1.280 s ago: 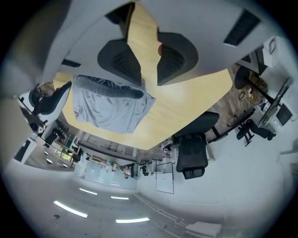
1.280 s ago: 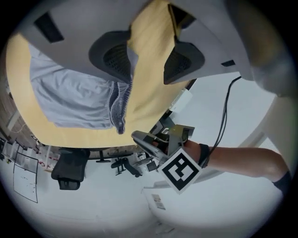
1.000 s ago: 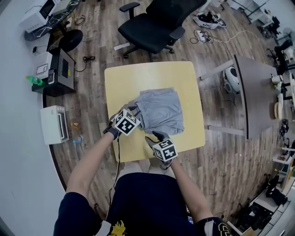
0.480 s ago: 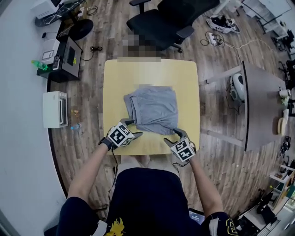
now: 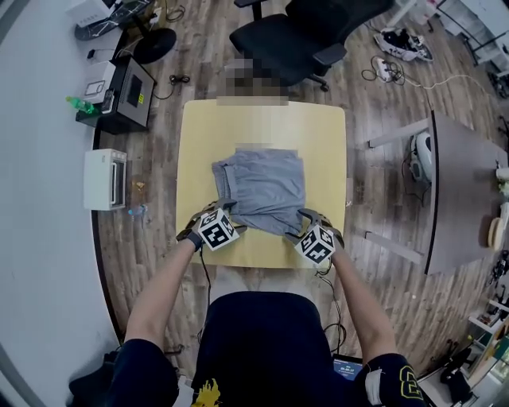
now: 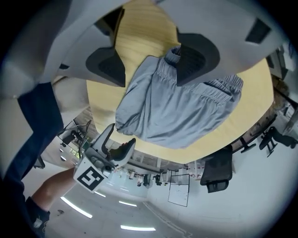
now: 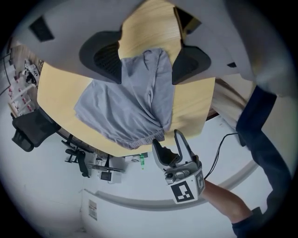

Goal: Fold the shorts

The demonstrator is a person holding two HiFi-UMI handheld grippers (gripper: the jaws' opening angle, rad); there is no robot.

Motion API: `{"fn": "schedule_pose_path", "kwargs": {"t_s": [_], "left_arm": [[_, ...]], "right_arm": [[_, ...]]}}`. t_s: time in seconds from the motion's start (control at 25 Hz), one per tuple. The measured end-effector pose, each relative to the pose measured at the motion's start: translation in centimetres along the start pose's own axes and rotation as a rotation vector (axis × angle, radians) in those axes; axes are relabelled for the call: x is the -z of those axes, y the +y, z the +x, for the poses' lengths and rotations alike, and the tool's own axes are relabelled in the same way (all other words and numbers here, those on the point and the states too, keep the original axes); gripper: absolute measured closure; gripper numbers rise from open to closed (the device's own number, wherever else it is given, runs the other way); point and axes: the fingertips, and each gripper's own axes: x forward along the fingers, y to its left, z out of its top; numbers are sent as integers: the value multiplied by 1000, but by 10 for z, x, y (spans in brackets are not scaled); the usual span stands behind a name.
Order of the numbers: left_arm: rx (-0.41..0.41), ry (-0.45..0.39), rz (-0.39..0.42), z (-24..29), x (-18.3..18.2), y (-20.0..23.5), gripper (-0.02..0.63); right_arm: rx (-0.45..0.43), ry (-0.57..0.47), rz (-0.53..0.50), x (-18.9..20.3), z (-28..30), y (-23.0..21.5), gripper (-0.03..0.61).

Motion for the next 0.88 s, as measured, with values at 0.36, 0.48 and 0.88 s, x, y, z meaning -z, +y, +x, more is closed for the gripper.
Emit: {"fn": "schedule_pose_path", "kwargs": {"t_s": [0.36, 0.48, 0.88], "left_arm": [[0, 63, 66, 14, 30, 8, 282], [7, 41, 78, 8, 23, 3, 282], [65, -13, 205, 6, -4, -30, 351]], "right_arm": [[-39, -13, 58, -6, 12, 20, 306], [-76, 22, 74, 7, 11, 31, 372], [-60, 0, 12, 2, -11, 32, 430]]}}
